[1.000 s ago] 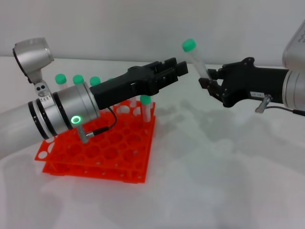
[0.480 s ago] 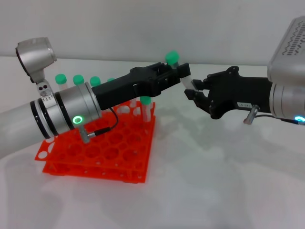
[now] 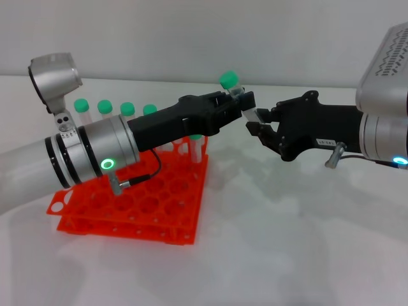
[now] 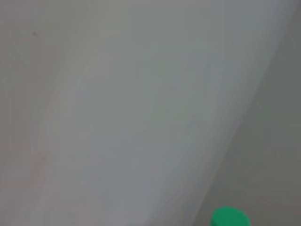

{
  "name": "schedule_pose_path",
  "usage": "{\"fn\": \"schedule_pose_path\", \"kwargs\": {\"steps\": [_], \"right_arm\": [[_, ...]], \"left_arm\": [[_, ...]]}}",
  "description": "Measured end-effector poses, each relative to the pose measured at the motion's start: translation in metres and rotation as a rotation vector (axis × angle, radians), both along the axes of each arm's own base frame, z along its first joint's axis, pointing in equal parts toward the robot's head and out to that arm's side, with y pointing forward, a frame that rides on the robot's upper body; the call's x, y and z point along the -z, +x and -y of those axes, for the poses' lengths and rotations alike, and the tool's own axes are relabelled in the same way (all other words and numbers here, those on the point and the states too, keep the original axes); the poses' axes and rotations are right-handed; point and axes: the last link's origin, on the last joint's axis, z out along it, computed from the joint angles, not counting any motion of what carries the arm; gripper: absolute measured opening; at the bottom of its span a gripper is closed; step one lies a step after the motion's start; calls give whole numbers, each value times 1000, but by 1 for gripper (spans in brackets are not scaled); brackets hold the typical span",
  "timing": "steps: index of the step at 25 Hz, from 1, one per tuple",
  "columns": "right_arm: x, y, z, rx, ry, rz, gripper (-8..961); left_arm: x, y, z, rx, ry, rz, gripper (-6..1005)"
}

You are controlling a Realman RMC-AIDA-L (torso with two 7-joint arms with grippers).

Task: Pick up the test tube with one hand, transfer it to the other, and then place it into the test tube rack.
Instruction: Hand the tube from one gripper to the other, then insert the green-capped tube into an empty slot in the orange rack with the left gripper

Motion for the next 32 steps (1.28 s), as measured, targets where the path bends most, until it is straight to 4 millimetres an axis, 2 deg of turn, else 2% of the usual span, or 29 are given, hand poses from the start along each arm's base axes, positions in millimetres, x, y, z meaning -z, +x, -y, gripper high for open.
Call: {"fn": "schedule_pose_path", "kwargs": {"steps": [1,6,15,20,24,29,32], "right_arm": [[0,0,0,1,0,0,198],[0,1,0,3,-2,-1,199],[-4,14,-1,38,5,18,200],[-10,28,-4,85,1,20,379],[-16,43,-9,136,16,14,519],[-31,66,-16,215,62,-3,685],[-38,75,-19,235,87,-5,778]], "left_arm": [[0,0,0,0,0,0,379],[0,-2,1,2,6,-3,208],[-3,-3,0,0,16,1,208],[-8,-4,-2,-6,37,8,207],[-19,-7,-4,2,67,18,207],[-39,-13,3,21,58,59,207],[-59,-26,13,0,20,92,207]]}}
